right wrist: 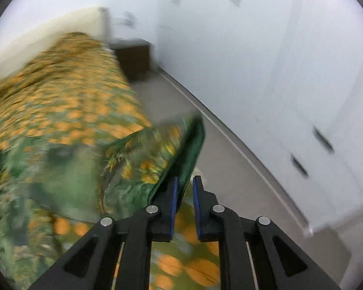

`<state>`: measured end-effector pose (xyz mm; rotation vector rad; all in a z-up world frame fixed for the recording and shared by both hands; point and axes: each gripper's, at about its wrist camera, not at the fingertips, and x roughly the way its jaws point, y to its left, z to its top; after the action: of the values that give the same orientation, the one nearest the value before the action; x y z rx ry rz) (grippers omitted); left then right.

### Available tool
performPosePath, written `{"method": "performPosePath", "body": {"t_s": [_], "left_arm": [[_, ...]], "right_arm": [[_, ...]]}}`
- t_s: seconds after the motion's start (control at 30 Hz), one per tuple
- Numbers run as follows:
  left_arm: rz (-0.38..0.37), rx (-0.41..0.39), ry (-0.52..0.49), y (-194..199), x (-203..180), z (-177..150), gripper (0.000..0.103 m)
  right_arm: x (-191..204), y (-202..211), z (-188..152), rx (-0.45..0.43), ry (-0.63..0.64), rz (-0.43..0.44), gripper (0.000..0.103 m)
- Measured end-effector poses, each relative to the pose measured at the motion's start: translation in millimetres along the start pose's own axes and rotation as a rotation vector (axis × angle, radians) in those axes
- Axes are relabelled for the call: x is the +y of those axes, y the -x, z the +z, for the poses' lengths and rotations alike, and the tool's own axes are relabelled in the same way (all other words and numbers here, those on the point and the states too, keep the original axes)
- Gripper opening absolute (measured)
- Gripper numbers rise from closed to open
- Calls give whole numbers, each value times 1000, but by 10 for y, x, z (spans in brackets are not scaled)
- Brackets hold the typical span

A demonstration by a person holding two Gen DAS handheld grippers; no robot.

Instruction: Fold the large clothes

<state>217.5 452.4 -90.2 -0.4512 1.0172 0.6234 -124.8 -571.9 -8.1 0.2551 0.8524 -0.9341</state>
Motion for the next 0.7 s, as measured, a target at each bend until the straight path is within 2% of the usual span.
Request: {"method": "performPosePath", "body": {"t_s": [0.03, 0.07, 0.1, 0.13, 0.17, 0.23, 0.33, 0.4, 0.47, 0.5, 0.57, 0.6, 0.63, 0.67, 0.7], "left_arm": [[19, 20, 54, -29, 219, 3, 33], [14, 23, 94, -3, 398, -40, 36], [-1, 21, 111, 56, 515, -97, 42], [-24, 14, 101, 163, 601, -205, 49], [-57, 9, 63, 275, 626, -336, 53], [-161, 36, -72, 455, 528, -644, 68], [-396, 188, -321, 637, 52, -1379, 73], [-484, 313, -487, 648, -437, -2027, 73], [-509, 370, -625, 627, -794, -2540, 73], [-492, 371, -698, 625, -982, -2766, 73], [-479, 382, -765, 610, -1178, -3012, 73], [-462, 386, -778, 591, -1250, -3097, 70], [-456, 379, -776, 612, -1271, -3149, 49], [-460, 376, -776, 622, -1291, -3183, 31], [-455, 371, -783, 644, -1307, -3213, 16]], "right_arm": [[-140, -40, -81, 23, -35, -14, 42], [-270, -25, -197, 33, -74, -18, 68], [-309, 0, -275, 34, -90, -23, 79], [-316, 58, -366, 40, -95, -19, 80], [-250, 136, -499, 67, -74, 22, 80], [-49, 246, -729, 114, -26, 134, 80], [530, 400, -1281, 252, 79, 426, 80], [985, 443, -1761, 374, 142, 597, 80], [1292, 413, -2073, 425, 201, 632, 79], [1416, 387, -2192, 431, 238, 622, 79], [1596, 314, -2371, 438, 290, 597, 79], [1624, 263, -2430, 451, 290, 605, 79], [1638, 251, -2467, 465, 279, 627, 79], [1641, 291, -2463, 462, 272, 651, 72], [1658, 290, -2427, 457, 275, 663, 52]]}}
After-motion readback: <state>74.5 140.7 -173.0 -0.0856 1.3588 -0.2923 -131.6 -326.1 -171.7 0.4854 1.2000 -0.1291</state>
